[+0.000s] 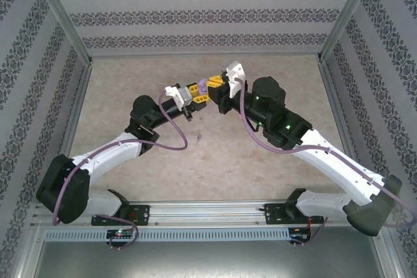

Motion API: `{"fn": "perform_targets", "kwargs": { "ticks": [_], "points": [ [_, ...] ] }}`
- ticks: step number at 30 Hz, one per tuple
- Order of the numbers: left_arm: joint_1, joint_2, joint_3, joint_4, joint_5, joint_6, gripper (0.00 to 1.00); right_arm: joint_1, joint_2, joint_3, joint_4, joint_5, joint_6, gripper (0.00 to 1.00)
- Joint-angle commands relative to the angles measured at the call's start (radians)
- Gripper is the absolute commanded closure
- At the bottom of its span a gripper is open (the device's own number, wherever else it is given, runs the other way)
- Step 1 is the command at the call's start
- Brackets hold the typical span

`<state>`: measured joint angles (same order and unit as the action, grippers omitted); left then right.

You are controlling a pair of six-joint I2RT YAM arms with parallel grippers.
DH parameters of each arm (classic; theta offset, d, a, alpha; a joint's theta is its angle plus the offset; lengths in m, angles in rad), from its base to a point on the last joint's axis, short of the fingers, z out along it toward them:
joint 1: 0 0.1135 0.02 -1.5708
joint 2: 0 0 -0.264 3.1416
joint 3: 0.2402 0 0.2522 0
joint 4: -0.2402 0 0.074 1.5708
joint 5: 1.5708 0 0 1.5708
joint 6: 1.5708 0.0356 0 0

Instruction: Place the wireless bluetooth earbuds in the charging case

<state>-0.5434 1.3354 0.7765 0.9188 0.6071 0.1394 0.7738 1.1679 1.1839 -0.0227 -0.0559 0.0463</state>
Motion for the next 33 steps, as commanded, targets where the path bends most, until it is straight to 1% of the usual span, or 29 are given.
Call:
{"fn": "perform_targets", "kwargs": {
  "ticks": [1,26,33],
  "points": [
    [-0.016,-0.031,0.031,-0.001,0.028,0.022,1.0,-0.016,0.006,-0.004,0.047,-0.024,0.026,0.84],
    [-0.027,-0.032,0.06,-0.014,0.018,0.013,1.0,-0.033,0.016,-0.045,0.025,-0.044,0.042,0.86],
    [-0.027,-0.038,0.061,-0.013,0.013,0.012,1.0,-0.032,0.002,-0.066,0.0,-0.01,0.009,0.88]
  ]
}}
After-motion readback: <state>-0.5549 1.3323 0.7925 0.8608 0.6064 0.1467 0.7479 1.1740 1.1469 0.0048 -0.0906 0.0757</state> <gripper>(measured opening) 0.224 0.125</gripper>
